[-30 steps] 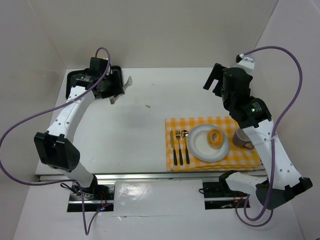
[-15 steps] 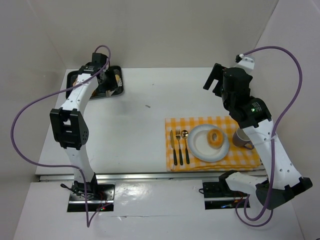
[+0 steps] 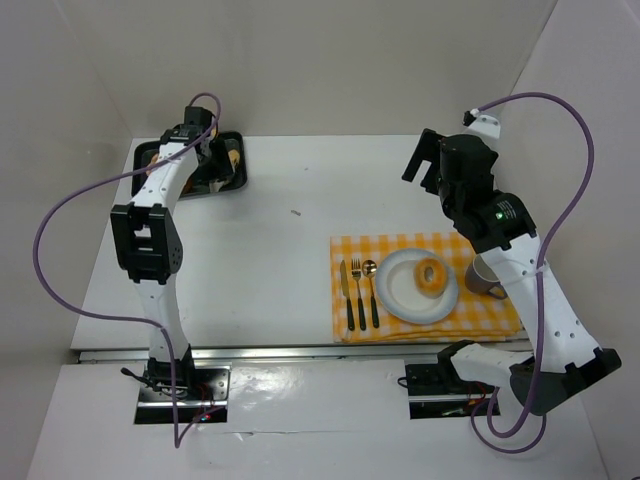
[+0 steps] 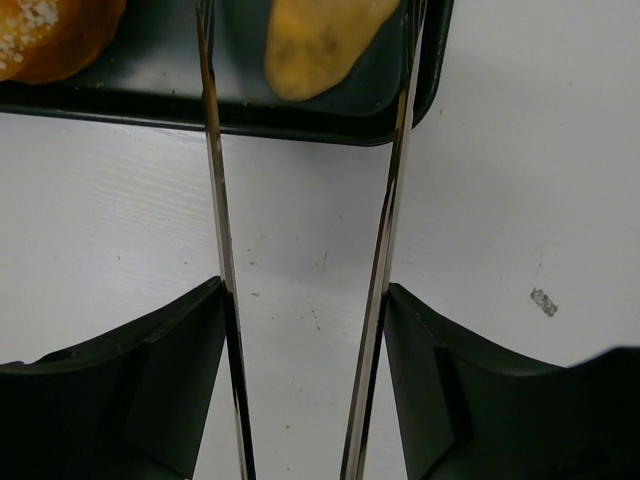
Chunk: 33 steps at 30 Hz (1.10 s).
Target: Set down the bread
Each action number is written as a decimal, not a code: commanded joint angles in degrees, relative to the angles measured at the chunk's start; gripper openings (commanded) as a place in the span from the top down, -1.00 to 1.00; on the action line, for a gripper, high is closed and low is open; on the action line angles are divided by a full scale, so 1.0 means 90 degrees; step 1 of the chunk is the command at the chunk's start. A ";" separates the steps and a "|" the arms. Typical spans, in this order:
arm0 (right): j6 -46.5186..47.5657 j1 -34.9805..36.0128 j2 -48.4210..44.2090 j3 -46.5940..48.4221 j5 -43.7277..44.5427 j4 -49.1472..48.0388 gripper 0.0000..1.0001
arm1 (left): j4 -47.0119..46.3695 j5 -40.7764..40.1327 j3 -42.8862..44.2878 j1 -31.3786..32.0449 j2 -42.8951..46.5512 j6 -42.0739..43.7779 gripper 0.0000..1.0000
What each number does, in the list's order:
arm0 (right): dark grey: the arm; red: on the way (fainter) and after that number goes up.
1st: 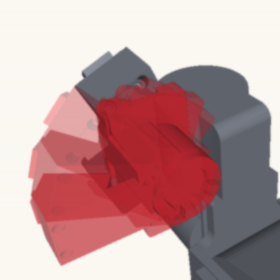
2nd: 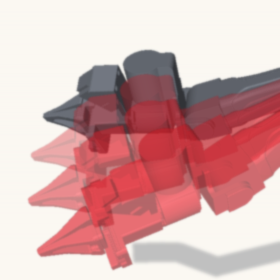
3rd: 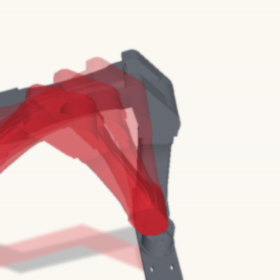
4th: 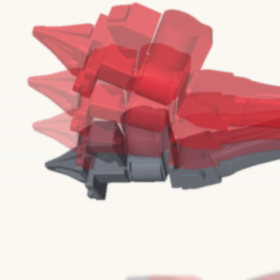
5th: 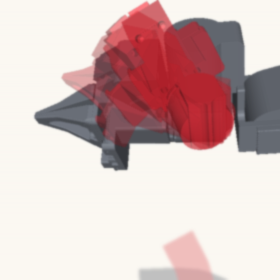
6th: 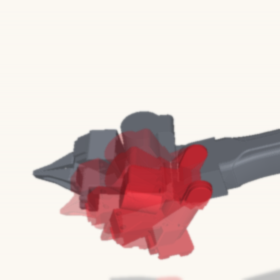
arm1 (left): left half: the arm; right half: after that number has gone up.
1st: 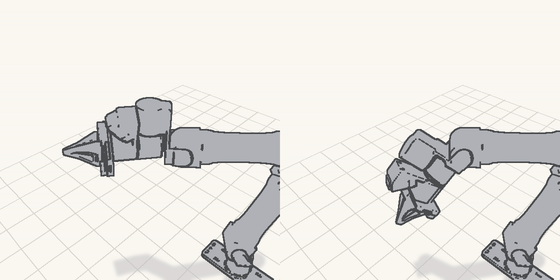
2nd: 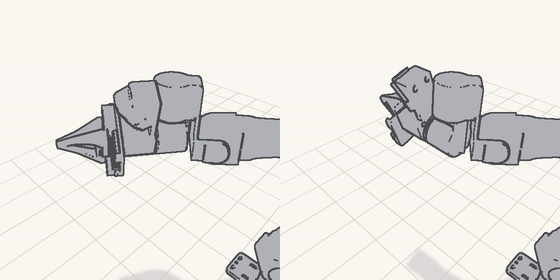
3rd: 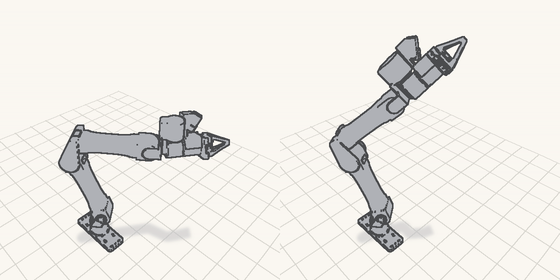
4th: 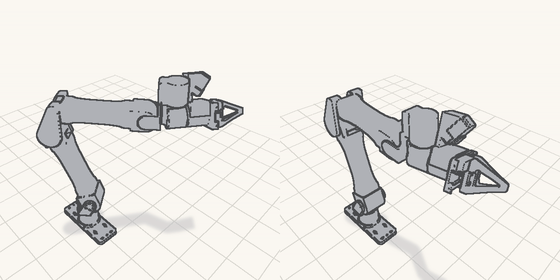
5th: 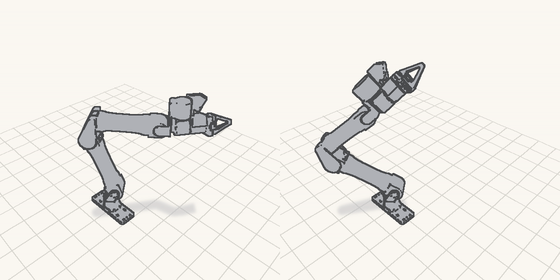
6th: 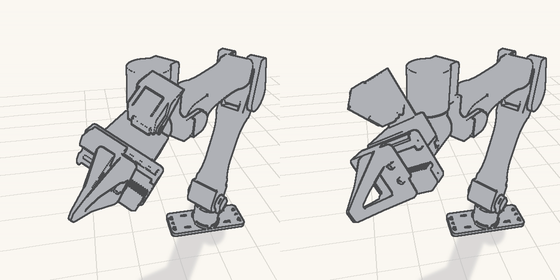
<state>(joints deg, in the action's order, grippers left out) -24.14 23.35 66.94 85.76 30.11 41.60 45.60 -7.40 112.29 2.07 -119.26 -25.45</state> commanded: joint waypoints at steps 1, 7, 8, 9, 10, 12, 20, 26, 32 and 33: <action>-0.0003 -0.0027 -0.0035 -0.0007 -0.0074 -0.0131 -0.99 | 0.0060 0.0157 0.0277 -0.0112 -0.0254 0.0152 -0.46; -0.0003 -0.0027 0.0024 0.0051 -0.0074 -0.0131 -0.99 | 0.0060 0.0275 0.0277 -0.0112 -0.0285 0.0094 0.13; -0.0003 -0.0027 0.0024 0.0052 -0.0074 -0.0131 -0.99 | 0.0060 0.0275 0.0277 -0.0112 -0.0187 0.0036 0.25; -0.0003 -0.0027 0.0024 0.0052 -0.0074 -0.0131 -0.99 | 0.0060 0.0275 0.0277 -0.0112 0.0114 0.0035 0.36; -0.0003 -0.0027 0.0024 0.0052 -0.0074 -0.0131 -0.99 | 0.0060 0.0275 0.0210 -0.0112 0.0291 0.0035 0.44; -0.0003 -0.0027 0.0024 0.0052 -0.0074 -0.0131 -0.99 | -0.0027 0.0275 0.0132 -0.0112 0.0874 -0.0024 0.44; -0.0061 -0.0027 0.0024 -0.0007 -0.0132 -0.0189 -0.99 | -0.0165 0.0938 -0.0902 0.0209 0.2585 -0.0024 0.50; -0.0062 -0.0027 -0.0054 0.0052 0.0062 -0.0189 -0.99 | -0.1089 0.1573 -0.3674 0.1907 0.4411 -0.0569 0.59; 0.0143 -0.0085 -0.0113 0.0237 0.0375 -0.0248 -0.99 | -0.2146 0.1887 -0.5229 0.3850 0.5467 -0.2248 0.59; 0.0211 -0.0085 -0.0113 0.0237 0.0375 -0.0248 -0.99 | -0.2321 0.1809 -0.5337 0.4114 0.5633 -0.2443 0.59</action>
<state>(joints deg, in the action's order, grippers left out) -23.86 22.98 67.09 85.82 31.14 41.32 34.70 7.94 64.97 35.09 -74.15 -38.52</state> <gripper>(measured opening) 0.993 0.416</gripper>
